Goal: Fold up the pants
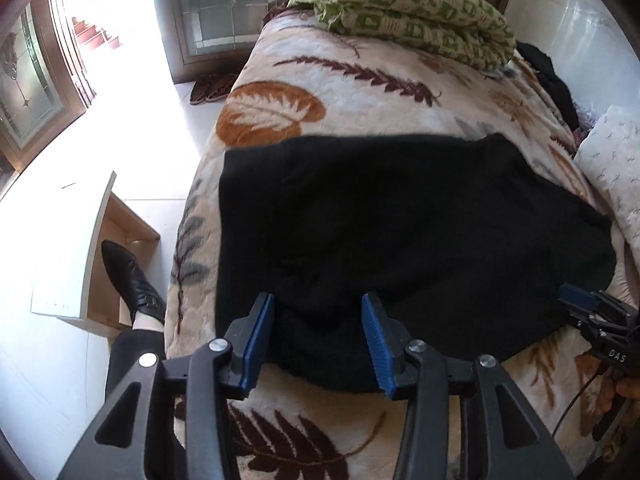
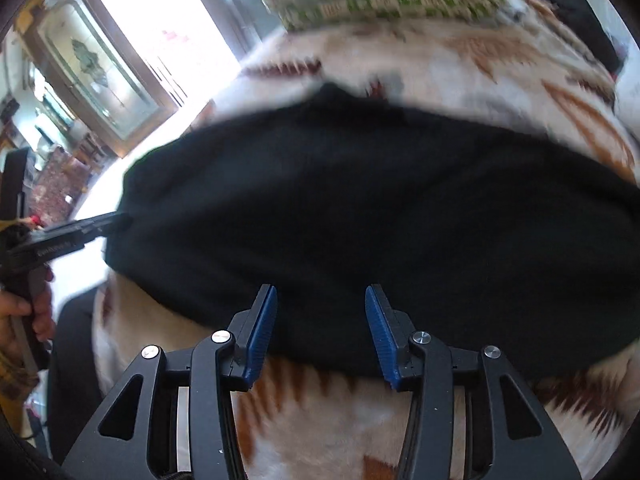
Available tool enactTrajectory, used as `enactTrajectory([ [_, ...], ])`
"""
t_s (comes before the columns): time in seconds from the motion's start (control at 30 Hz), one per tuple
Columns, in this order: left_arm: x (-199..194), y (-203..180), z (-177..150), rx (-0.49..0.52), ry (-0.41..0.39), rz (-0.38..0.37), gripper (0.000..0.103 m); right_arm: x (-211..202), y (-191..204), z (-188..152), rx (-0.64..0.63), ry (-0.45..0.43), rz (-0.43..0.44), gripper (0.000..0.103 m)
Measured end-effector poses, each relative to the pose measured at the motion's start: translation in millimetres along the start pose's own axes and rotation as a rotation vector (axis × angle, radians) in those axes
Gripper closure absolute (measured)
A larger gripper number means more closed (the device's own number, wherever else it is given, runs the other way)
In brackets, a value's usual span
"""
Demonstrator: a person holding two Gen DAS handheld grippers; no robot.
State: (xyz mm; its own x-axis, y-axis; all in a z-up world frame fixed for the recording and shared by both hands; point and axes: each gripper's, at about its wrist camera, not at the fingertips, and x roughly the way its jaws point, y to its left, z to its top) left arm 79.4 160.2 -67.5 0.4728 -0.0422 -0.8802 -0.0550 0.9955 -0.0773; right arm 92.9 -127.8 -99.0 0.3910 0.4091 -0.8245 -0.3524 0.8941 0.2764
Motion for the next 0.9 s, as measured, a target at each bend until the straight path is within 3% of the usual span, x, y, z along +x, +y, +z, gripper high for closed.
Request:
enactTrajectory([
  [0.03, -1.6, 0.1, -4.3, 0.016, -0.032, 0.002, 0.053, -2.4, 3.5, -6.0, -0.045, -0.041, -0.006, 0.058],
  [0.17, -7.3, -5.1, -1.7, 0.041, -0.028, 0.038, 0.054, -15.1, 1.5, 7.2, -0.026, 0.014, 0.015, 0.058],
  [0.23, -14.8, -6.0, 4.5, 0.014, -0.032, 0.016, 0.054, -30.0, -10.2, 12.2, -0.002, -0.001, 0.022, 0.057],
  [0.33, -28.9, -18.0, 15.5, 0.0, -0.07, -0.023, 0.054, -57.8, -43.0, 19.3, 0.029, -0.014, -0.037, 0.054],
  [0.47, -35.4, -58.3, 29.5, 0.077, -0.094, -0.074, 0.054, -90.7, -107.8, 30.9, 0.095, -0.032, -0.187, 0.052],
  [0.57, -27.7, -97.2, 40.2, 0.145, -0.084, -0.116, 0.054, -107.1, -153.1, 38.6, 0.159, -0.08, -0.269, 0.039],
  [0.67, -14.6, -136.2, 52.8, 0.215, -0.078, -0.144, 0.054, -111.1, -190.6, 42.0, 0.233, -0.12, -0.261, 0.039],
  [0.77, 3.4, -166.6, 70.5, 0.267, -0.059, -0.153, 0.054, -103.5, -204.6, 45.8, 0.226, -0.138, -0.254, 0.039],
  [0.8, 11.8, -175.0, 78.3, 0.277, -0.047, -0.152, 0.054, -96.2, -207.4, 49.8, 0.219, -0.131, -0.248, 0.04],
  [0.87, 28.4, -187.2, 89.9, 0.284, -0.017, -0.139, 0.054, -83.2, -209.0, 52.4, 0.2, -0.1, -0.224, 0.054],
  [0.9, 38.3, -191.9, 95.3, 0.282, -0.003, -0.13, 0.054, -73.4, -208.5, 55.5, 0.191, -0.073, -0.218, 0.073],
])
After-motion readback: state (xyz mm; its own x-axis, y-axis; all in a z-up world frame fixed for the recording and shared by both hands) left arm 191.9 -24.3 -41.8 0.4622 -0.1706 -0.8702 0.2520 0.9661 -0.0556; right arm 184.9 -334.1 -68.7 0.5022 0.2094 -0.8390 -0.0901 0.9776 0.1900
